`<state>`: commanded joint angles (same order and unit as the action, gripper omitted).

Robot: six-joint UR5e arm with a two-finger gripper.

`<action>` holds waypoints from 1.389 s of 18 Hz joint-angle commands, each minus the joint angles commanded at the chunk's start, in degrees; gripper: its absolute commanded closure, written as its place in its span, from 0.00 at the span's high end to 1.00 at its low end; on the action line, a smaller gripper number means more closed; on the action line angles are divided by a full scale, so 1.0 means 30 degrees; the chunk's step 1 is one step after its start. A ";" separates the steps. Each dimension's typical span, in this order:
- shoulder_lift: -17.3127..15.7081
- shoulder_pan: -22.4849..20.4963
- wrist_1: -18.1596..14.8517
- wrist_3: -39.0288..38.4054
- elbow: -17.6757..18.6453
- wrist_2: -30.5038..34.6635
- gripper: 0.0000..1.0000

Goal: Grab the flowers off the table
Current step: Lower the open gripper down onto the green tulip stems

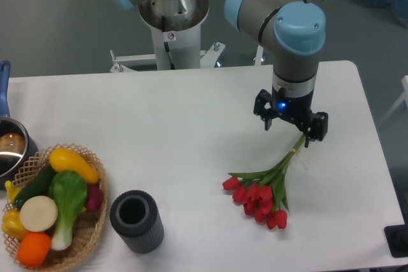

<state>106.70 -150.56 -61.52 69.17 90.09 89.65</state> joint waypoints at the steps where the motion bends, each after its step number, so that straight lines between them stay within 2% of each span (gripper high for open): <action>1: 0.0000 0.0000 0.0000 0.0000 0.0029 0.0000 1.00; 7: 0.0029 0.0000 0.0058 0.0029 0.0293 -0.0029 1.00; 9: -0.0029 -0.0029 0.0146 0.0000 0.0817 -0.0029 1.00; 10: 0.0000 -0.0087 0.0466 0.0000 0.1052 -0.0058 1.00; 13: -0.0029 -0.0205 0.2338 -0.0029 0.2545 -0.0088 1.00; 16: 0.0058 -0.0117 0.3279 -0.0059 0.3309 -0.0088 1.00; 18: 0.0204 -0.0030 0.3485 -0.0088 0.3369 -0.0088 1.00; 21: 0.1140 0.0409 0.3691 -0.0059 0.3282 -0.0059 1.00; 25: 0.2545 0.0410 0.3955 -0.0029 0.2405 -0.0029 1.00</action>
<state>114.33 -149.33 -49.66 69.08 97.30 89.56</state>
